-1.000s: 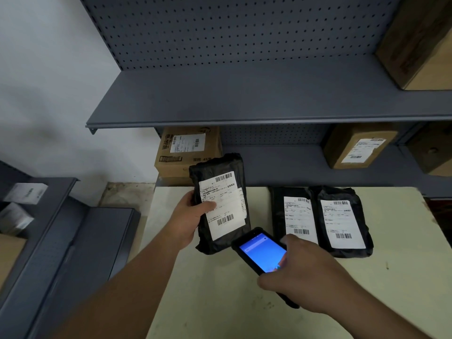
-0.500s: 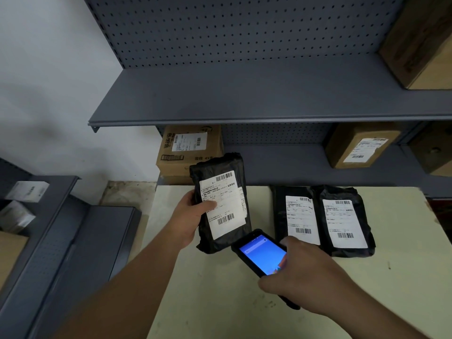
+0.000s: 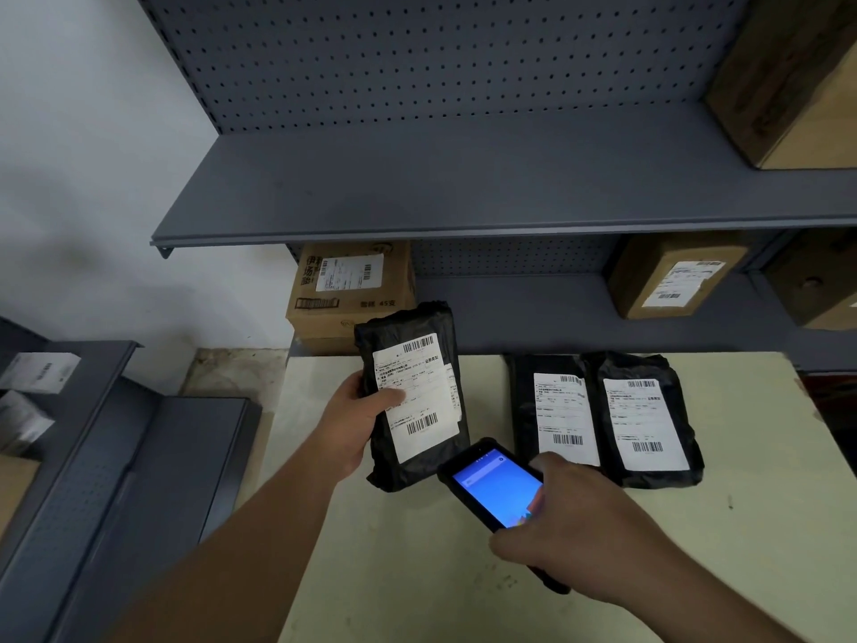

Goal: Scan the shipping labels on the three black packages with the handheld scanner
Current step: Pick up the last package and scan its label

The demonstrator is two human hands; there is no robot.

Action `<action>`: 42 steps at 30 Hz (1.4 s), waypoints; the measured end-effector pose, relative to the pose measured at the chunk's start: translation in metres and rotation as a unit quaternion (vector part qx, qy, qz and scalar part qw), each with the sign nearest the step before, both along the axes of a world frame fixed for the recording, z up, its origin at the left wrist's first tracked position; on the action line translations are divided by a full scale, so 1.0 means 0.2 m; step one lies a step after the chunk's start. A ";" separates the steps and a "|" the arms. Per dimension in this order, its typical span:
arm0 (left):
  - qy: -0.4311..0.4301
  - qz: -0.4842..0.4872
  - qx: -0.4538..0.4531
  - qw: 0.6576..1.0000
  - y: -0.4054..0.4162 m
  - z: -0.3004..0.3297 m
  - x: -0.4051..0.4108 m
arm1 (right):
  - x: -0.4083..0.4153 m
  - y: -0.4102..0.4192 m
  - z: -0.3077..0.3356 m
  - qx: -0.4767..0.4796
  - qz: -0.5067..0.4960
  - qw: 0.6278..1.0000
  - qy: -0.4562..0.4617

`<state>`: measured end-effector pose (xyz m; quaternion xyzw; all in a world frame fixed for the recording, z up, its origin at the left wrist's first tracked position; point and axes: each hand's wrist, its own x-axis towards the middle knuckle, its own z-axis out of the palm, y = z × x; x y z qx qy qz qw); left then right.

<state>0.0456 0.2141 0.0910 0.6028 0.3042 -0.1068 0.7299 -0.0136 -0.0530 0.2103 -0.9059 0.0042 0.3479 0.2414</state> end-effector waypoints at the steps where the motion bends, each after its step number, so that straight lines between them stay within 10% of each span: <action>1: 0.004 -0.003 0.001 1.000 0.00 -0.01 0.00 | 0.00 -0.01 0.00 0.002 -0.001 1.000 0.003; 42: 0.168 -0.029 0.027 0.985 -0.33 -0.50 0.29 | 0.19 -0.33 -0.29 -0.009 -0.086 0.992 0.089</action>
